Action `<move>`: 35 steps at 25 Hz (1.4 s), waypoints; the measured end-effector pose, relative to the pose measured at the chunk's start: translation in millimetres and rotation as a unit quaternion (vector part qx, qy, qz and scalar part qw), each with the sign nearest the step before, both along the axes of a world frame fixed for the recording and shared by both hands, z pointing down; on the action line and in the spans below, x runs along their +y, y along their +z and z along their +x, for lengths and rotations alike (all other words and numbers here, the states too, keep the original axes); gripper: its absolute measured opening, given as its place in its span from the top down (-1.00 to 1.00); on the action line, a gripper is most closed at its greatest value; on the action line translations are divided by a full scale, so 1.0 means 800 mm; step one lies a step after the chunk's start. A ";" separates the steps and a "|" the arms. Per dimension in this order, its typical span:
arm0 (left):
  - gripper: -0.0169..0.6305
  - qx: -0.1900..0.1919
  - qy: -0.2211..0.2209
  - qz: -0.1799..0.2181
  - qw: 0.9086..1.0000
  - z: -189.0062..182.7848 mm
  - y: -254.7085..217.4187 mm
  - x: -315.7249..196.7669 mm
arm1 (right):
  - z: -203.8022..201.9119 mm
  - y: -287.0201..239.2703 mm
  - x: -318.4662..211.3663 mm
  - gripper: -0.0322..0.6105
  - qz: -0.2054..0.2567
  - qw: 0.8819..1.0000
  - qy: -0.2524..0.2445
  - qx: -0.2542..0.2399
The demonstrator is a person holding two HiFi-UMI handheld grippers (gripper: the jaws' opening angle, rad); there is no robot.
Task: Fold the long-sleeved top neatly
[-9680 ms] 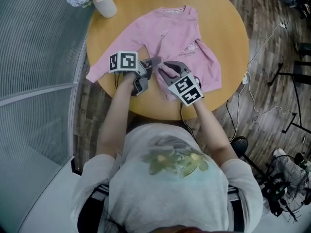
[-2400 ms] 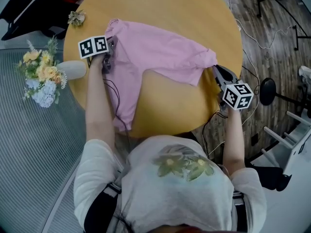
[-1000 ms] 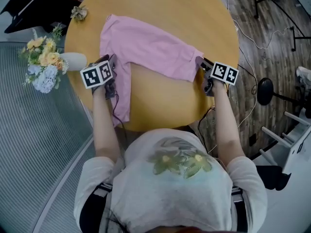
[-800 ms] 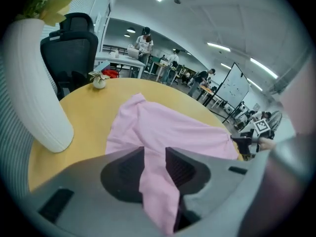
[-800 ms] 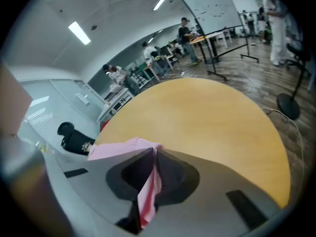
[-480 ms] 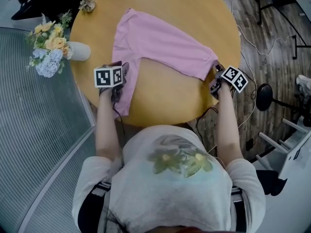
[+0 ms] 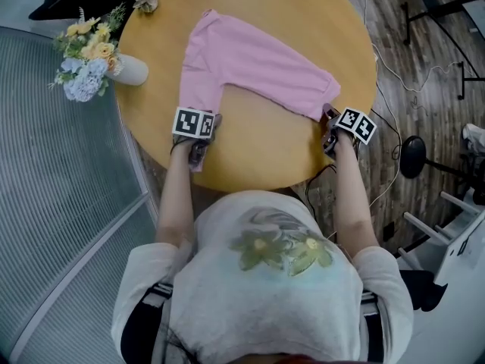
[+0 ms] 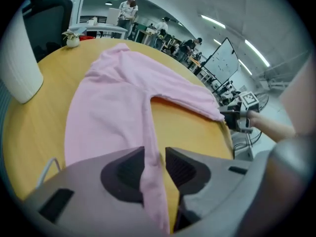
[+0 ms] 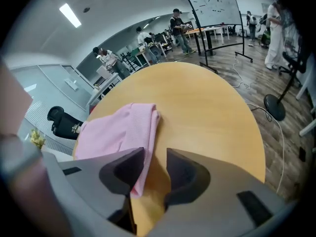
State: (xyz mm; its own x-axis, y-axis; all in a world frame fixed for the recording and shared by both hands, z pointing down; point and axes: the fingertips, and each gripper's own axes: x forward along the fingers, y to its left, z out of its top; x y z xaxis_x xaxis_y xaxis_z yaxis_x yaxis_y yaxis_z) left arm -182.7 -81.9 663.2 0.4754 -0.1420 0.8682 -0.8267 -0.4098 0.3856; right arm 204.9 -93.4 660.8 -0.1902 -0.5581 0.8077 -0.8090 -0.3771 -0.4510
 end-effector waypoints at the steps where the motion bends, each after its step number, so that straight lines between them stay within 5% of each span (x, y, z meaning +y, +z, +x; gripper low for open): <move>1: 0.59 0.006 -0.007 0.001 1.000 0.000 -0.002 0.000 | 0.001 0.000 0.001 0.41 -0.002 1.000 0.001 0.005; 6: 0.59 0.030 -0.023 0.036 0.999 -0.005 -0.038 0.005 | 0.007 -0.036 0.005 0.41 0.029 0.996 -0.003 0.085; 11: 0.59 0.044 -0.062 0.086 0.993 -0.038 -0.084 0.010 | -0.028 -0.079 -0.005 0.41 0.088 0.979 -0.091 0.162; 14: 0.59 0.055 -0.092 0.126 0.986 -0.065 -0.120 0.010 | -0.088 -0.095 -0.012 0.41 0.121 0.959 -0.189 0.174; 17: 0.59 0.062 -0.121 0.160 0.978 -0.091 -0.157 0.014 | -0.171 -0.113 -0.013 0.41 0.167 0.917 -0.313 0.180; 20: 0.59 0.057 -0.137 0.181 0.972 -0.114 -0.177 0.029 | -0.266 -0.130 0.007 0.41 0.218 0.851 -0.439 0.188; 23: 0.59 0.053 -0.161 0.186 0.968 -0.136 -0.180 0.054 | -0.359 -0.139 0.044 0.37 0.259 0.768 -0.553 0.193; 31: 0.59 0.022 -0.202 0.175 0.963 -0.179 -0.147 0.133 | -0.527 -0.094 0.185 0.28 0.288 0.494 -0.788 0.229; 33: 0.59 0.020 -0.212 0.161 0.964 -0.187 -0.133 0.156 | -0.551 -0.079 0.206 0.28 0.288 0.447 -0.814 0.234; 35: 0.59 0.018 -0.222 0.145 0.964 -0.193 -0.118 0.178 | -0.573 -0.069 0.217 0.29 0.283 0.426 -0.829 0.226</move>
State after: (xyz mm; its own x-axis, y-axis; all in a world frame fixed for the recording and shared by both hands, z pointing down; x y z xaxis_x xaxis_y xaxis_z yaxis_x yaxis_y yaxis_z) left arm -337.5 60.8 568.8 0.3413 -0.5735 0.7447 -0.9335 -0.1139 0.3401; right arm -253.7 80.6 605.8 -0.5986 -0.0889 0.7961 0.1958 0.9474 0.2530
